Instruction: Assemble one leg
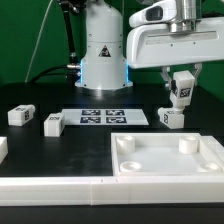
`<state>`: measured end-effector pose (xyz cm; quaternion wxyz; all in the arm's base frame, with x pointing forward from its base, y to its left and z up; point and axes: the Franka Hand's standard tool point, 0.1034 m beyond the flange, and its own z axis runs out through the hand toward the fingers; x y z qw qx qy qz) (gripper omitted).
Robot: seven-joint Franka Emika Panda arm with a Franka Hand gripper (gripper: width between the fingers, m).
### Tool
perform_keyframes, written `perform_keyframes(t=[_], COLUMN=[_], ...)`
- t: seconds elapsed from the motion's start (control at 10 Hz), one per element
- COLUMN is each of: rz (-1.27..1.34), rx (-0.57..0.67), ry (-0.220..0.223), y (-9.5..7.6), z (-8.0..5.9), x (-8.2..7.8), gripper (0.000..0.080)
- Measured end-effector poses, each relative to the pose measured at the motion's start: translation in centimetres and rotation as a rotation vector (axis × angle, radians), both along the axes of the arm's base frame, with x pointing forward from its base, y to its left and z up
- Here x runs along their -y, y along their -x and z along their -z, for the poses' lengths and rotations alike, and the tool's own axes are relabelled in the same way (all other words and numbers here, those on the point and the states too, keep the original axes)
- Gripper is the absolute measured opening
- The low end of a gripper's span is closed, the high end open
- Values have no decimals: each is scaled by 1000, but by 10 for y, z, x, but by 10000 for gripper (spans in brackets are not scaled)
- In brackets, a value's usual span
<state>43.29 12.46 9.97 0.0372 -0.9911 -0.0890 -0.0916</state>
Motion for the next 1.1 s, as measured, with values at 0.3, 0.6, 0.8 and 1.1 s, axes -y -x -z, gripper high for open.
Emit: perform_keyframes(t=[0.3, 0.6, 0.8, 1.1], rz=[-28, -65, -67, -59], rx=[23, 72, 130, 277], ry=[-8, 2, 0, -6], y=[-35, -82, -88, -93], z=[1, -8, -11, -15], x=[-5, 13, 16, 20], gripper=[292, 292, 292, 292])
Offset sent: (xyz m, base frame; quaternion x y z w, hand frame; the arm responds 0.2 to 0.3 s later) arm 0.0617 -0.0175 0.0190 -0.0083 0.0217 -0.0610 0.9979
